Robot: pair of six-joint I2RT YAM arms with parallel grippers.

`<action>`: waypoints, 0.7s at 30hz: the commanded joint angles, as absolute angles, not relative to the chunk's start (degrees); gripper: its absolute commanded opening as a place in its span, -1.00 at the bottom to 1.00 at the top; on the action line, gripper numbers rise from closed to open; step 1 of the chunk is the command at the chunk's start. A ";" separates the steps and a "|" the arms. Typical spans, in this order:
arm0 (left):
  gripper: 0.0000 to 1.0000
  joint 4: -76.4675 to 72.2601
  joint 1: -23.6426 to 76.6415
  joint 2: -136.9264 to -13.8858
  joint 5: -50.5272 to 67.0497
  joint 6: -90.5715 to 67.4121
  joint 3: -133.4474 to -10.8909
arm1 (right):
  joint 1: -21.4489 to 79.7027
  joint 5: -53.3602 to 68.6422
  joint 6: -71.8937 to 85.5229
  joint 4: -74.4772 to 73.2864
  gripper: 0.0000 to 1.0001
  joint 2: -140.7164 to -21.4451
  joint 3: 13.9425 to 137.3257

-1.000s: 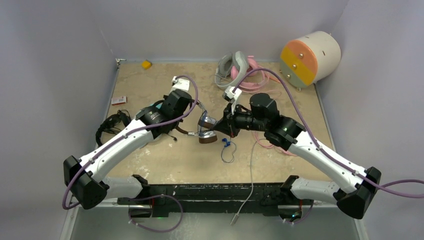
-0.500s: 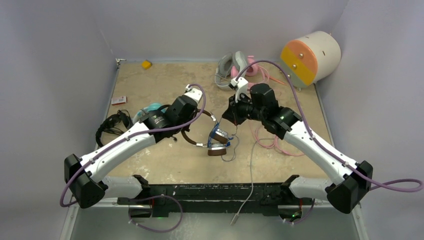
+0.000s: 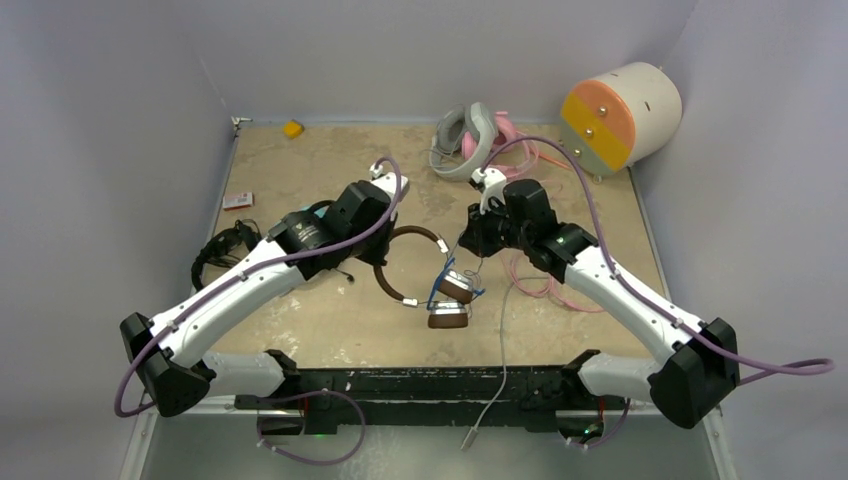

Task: Wrap the headphones
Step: Wrap the headphones cable around the headphones.

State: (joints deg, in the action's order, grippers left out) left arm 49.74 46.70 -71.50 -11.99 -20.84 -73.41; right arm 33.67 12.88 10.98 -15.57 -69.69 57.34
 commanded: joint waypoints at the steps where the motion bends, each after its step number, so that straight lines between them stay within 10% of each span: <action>1: -1.00 50.02 46.85 -70.34 -7.07 -25.94 -78.28 | 32.69 11.19 11.61 -11.09 -0.73 -67.96 54.61; 13: -1.00 49.93 46.41 -67.89 -0.27 -31.78 -88.14 | 32.08 16.48 17.18 15.19 -0.68 -67.43 39.79; 21: -1.00 44.48 43.41 -67.53 8.91 -37.44 -90.56 | 32.08 20.75 19.21 32.55 0.13 -72.46 34.93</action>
State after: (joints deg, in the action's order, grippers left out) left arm 51.83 45.56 -69.36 1.56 -31.57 -87.94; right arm 32.27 17.47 17.43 19.00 -70.61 37.23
